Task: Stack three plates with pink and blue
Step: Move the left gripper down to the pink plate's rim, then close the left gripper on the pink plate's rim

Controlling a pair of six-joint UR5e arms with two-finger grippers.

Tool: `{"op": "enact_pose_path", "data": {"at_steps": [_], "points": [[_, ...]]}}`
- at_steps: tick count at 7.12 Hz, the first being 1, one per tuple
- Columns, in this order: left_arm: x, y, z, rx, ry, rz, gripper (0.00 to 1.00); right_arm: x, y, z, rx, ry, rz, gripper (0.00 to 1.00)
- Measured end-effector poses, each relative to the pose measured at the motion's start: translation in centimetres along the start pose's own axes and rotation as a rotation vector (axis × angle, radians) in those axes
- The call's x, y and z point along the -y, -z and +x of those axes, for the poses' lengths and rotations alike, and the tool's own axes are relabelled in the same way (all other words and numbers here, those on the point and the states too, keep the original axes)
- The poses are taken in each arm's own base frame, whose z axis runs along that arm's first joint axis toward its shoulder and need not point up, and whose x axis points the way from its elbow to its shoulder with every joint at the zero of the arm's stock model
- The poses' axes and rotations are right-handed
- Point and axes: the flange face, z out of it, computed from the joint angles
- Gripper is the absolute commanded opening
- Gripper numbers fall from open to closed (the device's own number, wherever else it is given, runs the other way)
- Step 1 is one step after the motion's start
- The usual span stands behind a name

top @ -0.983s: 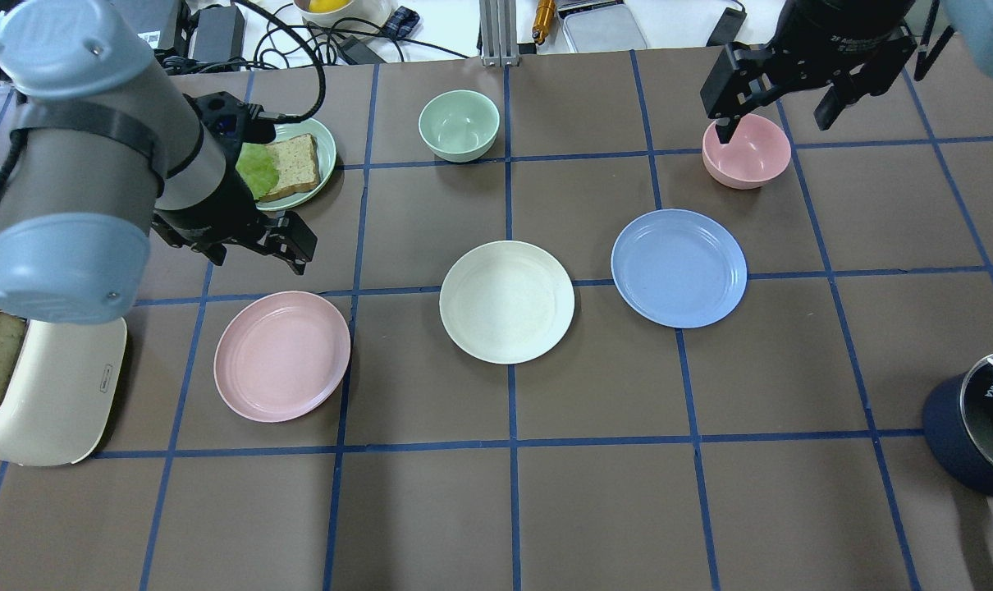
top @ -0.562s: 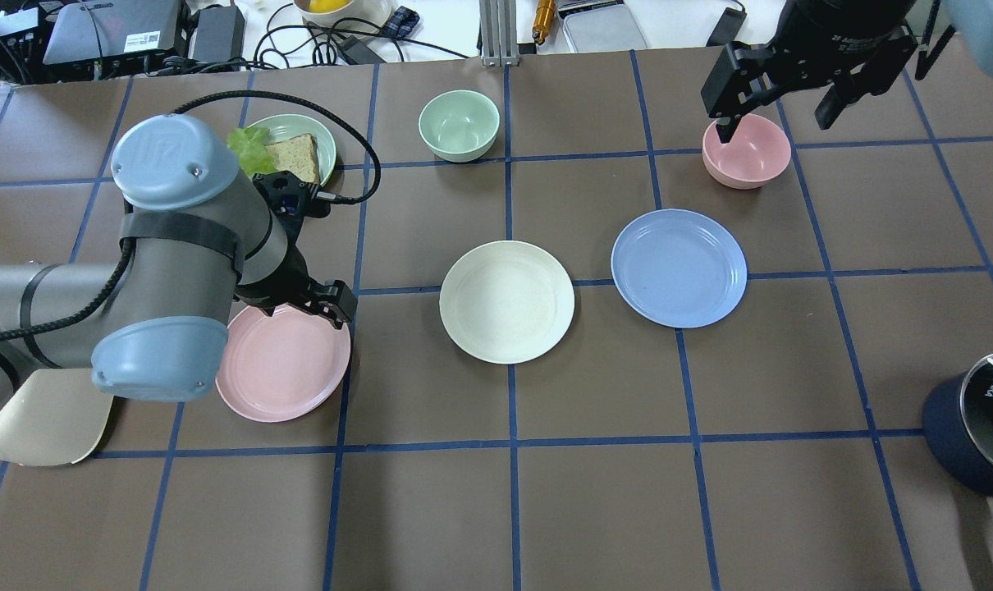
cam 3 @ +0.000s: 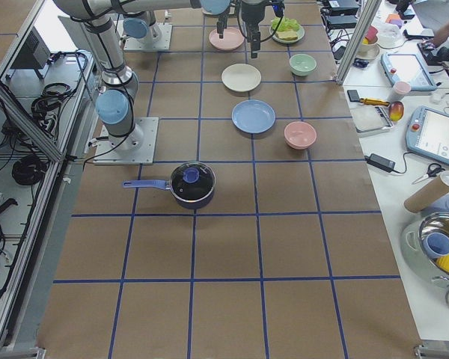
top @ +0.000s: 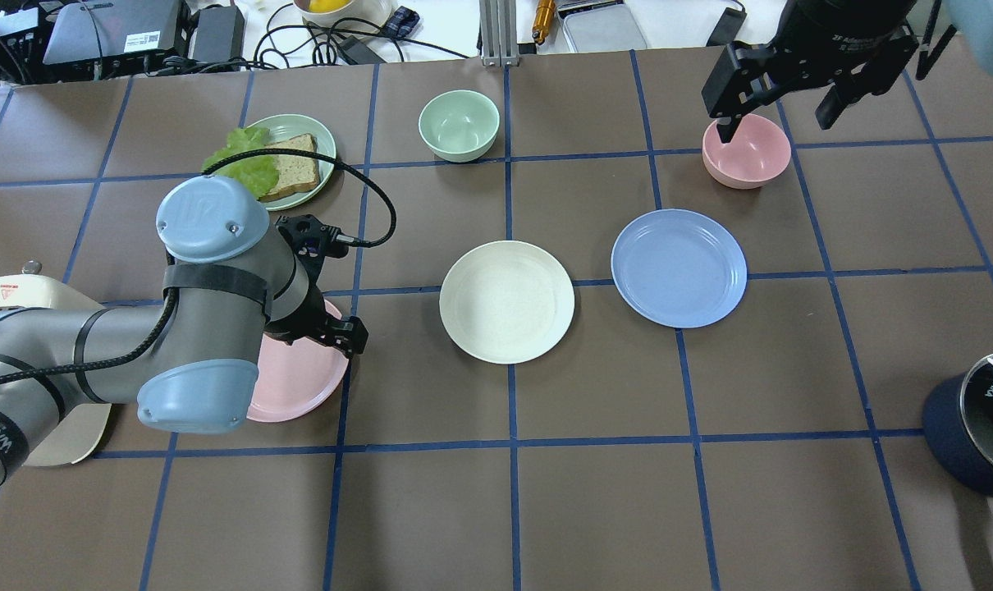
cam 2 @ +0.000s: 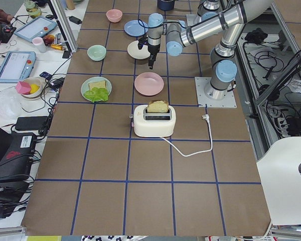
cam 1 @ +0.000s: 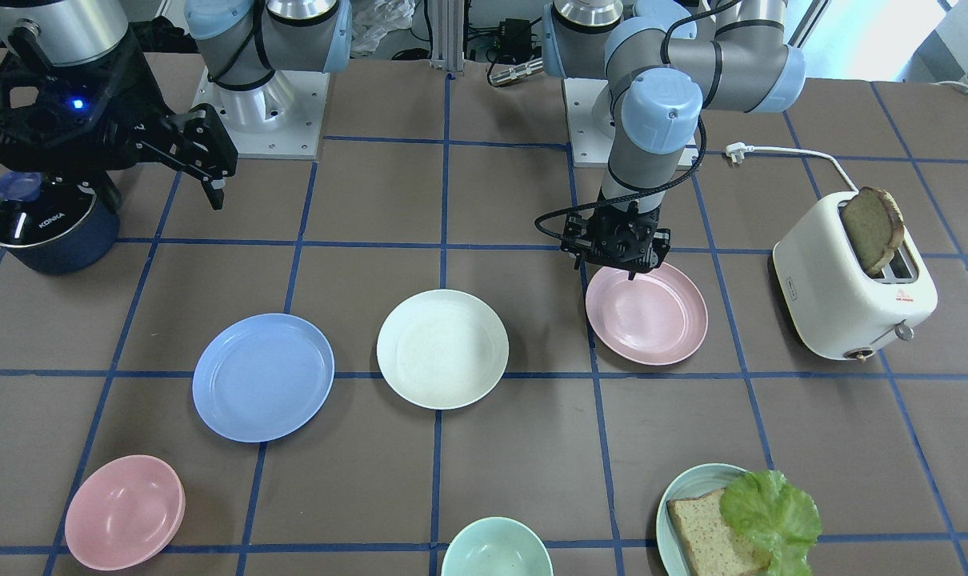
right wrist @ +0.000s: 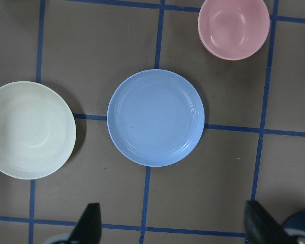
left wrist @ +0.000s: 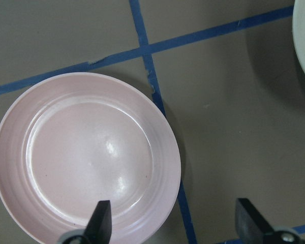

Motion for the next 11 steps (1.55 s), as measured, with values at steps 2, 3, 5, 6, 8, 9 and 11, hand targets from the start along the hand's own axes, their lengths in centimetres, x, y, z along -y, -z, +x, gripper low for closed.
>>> {"op": "enact_pose_path", "data": {"at_steps": [2,3,5,6,8,9,11], "points": [[0.1,-1.7,0.1,-0.006,0.005,-0.025,0.8,0.0,0.0,0.0,0.0,0.001,0.0,1.0],[-0.1,-3.0,0.2,-0.003,0.007,-0.012,0.8,0.0,0.0,0.0,0.0,0.001,0.0,1.0],[-0.7,-5.4,0.5,0.007,0.003,0.033,0.75,0.0,0.0,0.0,0.0,0.001,0.0,1.0],[-0.8,-6.1,0.5,0.007,-0.001,0.034,0.63,0.0,0.0,0.0,0.0,0.002,0.0,1.0],[-0.8,-6.7,0.6,0.007,-0.008,0.028,0.57,0.0,-0.1,0.0,0.0,0.001,-0.002,1.0],[-0.8,-6.9,0.6,0.008,-0.01,0.025,0.53,0.0,-0.1,0.0,0.0,0.001,-0.003,1.0],[-0.8,-7.1,0.6,0.011,-0.012,0.019,0.39,0.0,-0.2,0.0,0.0,0.0,-0.004,1.0]]}}
